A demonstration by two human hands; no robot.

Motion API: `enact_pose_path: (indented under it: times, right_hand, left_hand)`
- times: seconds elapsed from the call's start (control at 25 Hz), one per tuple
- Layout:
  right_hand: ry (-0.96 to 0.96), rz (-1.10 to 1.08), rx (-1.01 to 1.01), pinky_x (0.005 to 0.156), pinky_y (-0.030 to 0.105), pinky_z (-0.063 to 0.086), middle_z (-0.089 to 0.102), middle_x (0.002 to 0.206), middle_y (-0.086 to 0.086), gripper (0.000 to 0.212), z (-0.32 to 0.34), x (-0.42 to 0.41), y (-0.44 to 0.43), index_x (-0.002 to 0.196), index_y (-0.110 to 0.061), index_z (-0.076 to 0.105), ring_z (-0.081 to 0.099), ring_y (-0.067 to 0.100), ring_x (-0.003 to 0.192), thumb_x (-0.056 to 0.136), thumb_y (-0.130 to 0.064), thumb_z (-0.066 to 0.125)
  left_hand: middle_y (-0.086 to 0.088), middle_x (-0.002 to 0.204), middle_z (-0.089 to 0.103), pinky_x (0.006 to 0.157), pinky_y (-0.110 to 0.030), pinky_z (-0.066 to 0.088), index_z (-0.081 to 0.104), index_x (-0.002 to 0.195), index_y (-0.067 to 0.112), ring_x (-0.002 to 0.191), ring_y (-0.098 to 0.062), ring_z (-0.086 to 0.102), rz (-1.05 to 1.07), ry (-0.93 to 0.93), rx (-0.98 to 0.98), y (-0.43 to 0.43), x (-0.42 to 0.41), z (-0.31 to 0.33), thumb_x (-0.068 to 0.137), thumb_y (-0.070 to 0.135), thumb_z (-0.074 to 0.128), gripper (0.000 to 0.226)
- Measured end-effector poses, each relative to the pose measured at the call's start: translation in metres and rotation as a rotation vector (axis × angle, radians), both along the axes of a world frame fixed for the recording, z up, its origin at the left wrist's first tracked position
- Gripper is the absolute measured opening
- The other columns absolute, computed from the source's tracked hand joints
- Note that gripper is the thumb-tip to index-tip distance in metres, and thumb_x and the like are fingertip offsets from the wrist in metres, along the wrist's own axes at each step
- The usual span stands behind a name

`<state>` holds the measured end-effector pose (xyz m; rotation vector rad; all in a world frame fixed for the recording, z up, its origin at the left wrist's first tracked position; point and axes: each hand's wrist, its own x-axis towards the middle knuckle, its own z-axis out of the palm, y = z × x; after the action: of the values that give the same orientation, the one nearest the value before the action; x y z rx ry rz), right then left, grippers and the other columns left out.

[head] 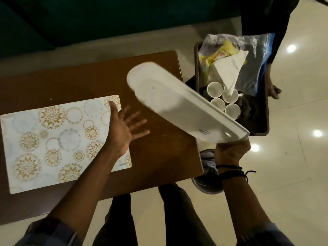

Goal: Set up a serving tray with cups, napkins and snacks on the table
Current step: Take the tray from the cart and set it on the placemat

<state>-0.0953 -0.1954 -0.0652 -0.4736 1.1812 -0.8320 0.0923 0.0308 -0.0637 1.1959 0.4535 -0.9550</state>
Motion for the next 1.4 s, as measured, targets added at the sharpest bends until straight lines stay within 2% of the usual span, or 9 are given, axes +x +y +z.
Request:
enact_pose_path:
  times: [0.16,0.24,0.36,0.48,0.6,0.92,1.12,1.28,1.4]
  right_hand:
    - [0.037,0.257,-0.094,0.061,0.024,0.043,0.052,0.047,-0.009,0.041,-0.001,0.003,0.016,0.048,-0.023,0.056,0.052,0.011,0.053,0.085,-0.019,0.04]
    - [-0.004,0.352,-0.109,0.067,0.027,0.045,0.057,0.054,-0.005,0.041,0.001,0.01,0.019,0.052,-0.017,0.055,0.058,0.014,0.06,0.087,-0.01,0.035]
    - [-0.145,0.626,-0.026,0.084,0.033,0.053,0.069,0.096,0.003,0.032,0.007,0.021,0.031,0.078,-0.014,0.065,0.065,0.021,0.095,0.09,-0.012,0.035]
    - [-0.089,0.819,0.01,0.096,0.044,0.049,0.051,0.139,0.018,0.038,0.004,0.031,0.051,0.133,-0.005,0.045,0.054,0.033,0.124,0.095,-0.008,0.042]
    - [0.025,0.844,0.096,0.093,0.048,0.05,0.043,0.146,0.019,0.058,-0.003,0.041,0.076,0.147,-0.012,0.028,0.048,0.038,0.13,0.094,-0.006,0.05]
    - [0.373,1.122,-0.219,0.094,0.055,0.051,0.06,0.122,0.027,0.03,-0.015,0.061,0.139,0.125,0.004,0.053,0.06,0.041,0.111,0.097,-0.003,0.046]
    - [0.521,1.178,-0.284,0.088,0.045,0.054,0.063,0.119,0.018,0.028,-0.026,0.093,0.184,0.121,-0.006,0.058,0.062,0.031,0.107,0.095,-0.001,0.049]
    - [0.582,1.268,-0.306,0.078,0.048,0.056,0.068,0.095,0.024,0.014,-0.037,0.126,0.221,0.094,0.003,0.066,0.065,0.035,0.086,0.092,-0.002,0.052]
    - [0.571,1.316,-0.328,0.073,0.047,0.057,0.068,0.089,0.027,0.016,-0.048,0.15,0.25,0.095,0.008,0.063,0.066,0.032,0.075,0.091,0.0,0.05]
  left_hand:
    - [-0.018,0.13,0.06,0.093,-0.072,0.043,0.051,0.134,0.019,0.118,-0.045,0.059,0.163,0.254,-0.217,0.046,0.013,0.008,0.068,0.087,0.041,0.095]
    - [-0.012,0.116,0.068,0.088,-0.058,0.053,0.062,0.112,0.014,0.114,-0.036,0.062,0.155,0.201,-0.213,0.066,0.013,0.008,0.081,0.07,0.047,0.065]
    - [-0.002,0.103,0.072,0.086,-0.038,0.058,0.073,0.086,0.017,0.106,-0.022,0.065,0.199,0.023,-0.185,0.098,0.015,0.003,0.087,0.019,0.051,0.022]
    - [-0.003,0.1,0.075,0.082,-0.036,0.059,0.074,0.101,0.016,0.096,-0.021,0.072,0.241,0.016,-0.147,0.131,0.013,-0.001,0.087,0.011,0.053,0.026]
    - [-0.006,0.104,0.075,0.085,-0.038,0.059,0.071,0.11,0.015,0.098,-0.022,0.072,0.21,0.011,-0.104,0.162,0.018,-0.008,0.098,0.02,0.047,0.027]
    - [-0.013,0.13,0.06,0.1,-0.045,0.047,0.05,0.133,0.01,0.125,-0.027,0.053,0.104,-0.091,0.304,0.245,0.031,-0.036,0.099,0.031,0.049,0.04]
    - [-0.008,0.121,0.064,0.089,-0.041,0.053,0.055,0.131,0.012,0.1,-0.018,0.064,0.152,-0.127,0.522,0.288,0.034,-0.047,0.097,0.011,0.052,0.035]
    - [-0.014,0.132,0.058,0.1,-0.044,0.05,0.051,0.13,0.008,0.119,-0.032,0.059,0.268,-0.135,0.714,0.325,0.046,-0.062,0.089,0.011,0.064,0.043]
    - [-0.014,0.131,0.059,0.099,-0.04,0.051,0.052,0.128,0.008,0.12,-0.031,0.058,0.313,-0.144,0.763,0.351,0.063,-0.069,0.088,0.007,0.064,0.041]
